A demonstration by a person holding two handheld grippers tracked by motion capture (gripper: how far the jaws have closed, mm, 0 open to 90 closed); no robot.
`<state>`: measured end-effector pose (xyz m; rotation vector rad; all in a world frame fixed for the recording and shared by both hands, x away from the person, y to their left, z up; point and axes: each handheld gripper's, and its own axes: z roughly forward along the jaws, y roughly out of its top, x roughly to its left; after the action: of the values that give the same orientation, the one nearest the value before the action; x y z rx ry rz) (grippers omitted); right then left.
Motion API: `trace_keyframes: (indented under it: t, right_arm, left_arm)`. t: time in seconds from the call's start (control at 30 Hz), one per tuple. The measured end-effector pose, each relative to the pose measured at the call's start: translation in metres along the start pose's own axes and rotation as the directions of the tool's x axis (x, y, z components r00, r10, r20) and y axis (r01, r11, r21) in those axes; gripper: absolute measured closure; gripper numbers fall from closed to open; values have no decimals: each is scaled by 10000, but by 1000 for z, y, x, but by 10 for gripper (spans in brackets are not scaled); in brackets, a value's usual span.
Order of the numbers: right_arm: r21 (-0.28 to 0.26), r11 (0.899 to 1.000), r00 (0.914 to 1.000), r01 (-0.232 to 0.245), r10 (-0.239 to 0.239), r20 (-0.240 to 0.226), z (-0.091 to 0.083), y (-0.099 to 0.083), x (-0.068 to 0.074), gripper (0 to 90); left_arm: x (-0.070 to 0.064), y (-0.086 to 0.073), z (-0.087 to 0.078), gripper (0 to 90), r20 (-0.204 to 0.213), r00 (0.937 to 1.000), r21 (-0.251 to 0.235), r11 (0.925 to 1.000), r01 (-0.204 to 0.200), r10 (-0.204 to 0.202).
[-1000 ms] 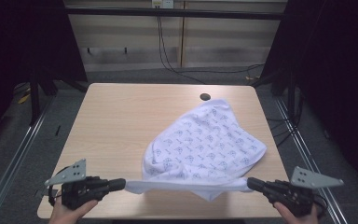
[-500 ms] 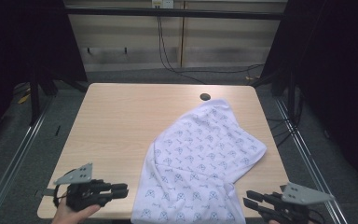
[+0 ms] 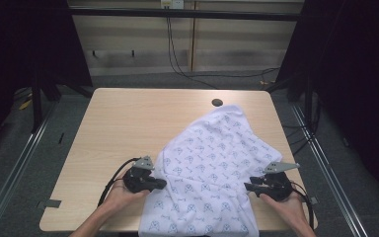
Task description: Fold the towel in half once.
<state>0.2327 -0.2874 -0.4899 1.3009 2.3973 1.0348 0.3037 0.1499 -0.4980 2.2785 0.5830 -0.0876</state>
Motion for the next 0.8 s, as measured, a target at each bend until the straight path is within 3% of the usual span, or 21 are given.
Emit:
trace_keyframes:
  t: [0.1, 0.17, 0.23, 0.37, 0.53, 0.6, 0.67, 0.73, 0.8]
  right_arm:
    - [90, 9998, 9999, 165, -165, 44, 3, -3, 0, 593]
    - [173, 9984, 9974, 541, -549, 465, 6, -1, 3, 667]
    - [181, 9984, 9966, 526, -537, 630, 10, 4, 0, 803]
    - [63, 9997, 9956, 254, -259, 904, 17, 15, -15, 866]
    - [-156, 9999, 9881, -70, 93, 1532, 21, 27, -40, 871]
    - [-477, 9987, 9872, -193, 266, 1571, 21, 32, -48, 871]
    - [-816, 9960, 9863, -369, 495, 1575, 20, 39, -51, 868]
    - [-1054, 9941, 9863, -247, 415, 1596, 21, 44, -51, 835]
    - [-1136, 9930, 9879, -308, 475, 1476, 21, 49, -44, 732]
  left_arm:
    - [0, -8, -8, 876, -89, 9999, -16, 10000, 72, -72]
    - [-1, -13, -12, 878, -172, 9996, -14, 9997, 228, -228]
    - [-5, -17, -16, 878, -221, 9996, -50, 9998, 166, -167]
    - [-12, -27, -25, 878, -357, 9992, 76, 9998, 167, -164]
    - [-23, -42, -35, 878, -37, 9995, 98, 9994, 329, -328]
    - [-29, -46, -37, 876, 301, 9991, 206, 9994, 277, -283]
    - [-35, -47, -38, 870, 691, 9975, 335, 9994, 110, -133]
    - [-36, -47, -37, 848, 915, 9957, 336, 9994, 77, -108]
    - [-32, -44, -36, 791, 960, 9946, 255, 9990, 370, -393]
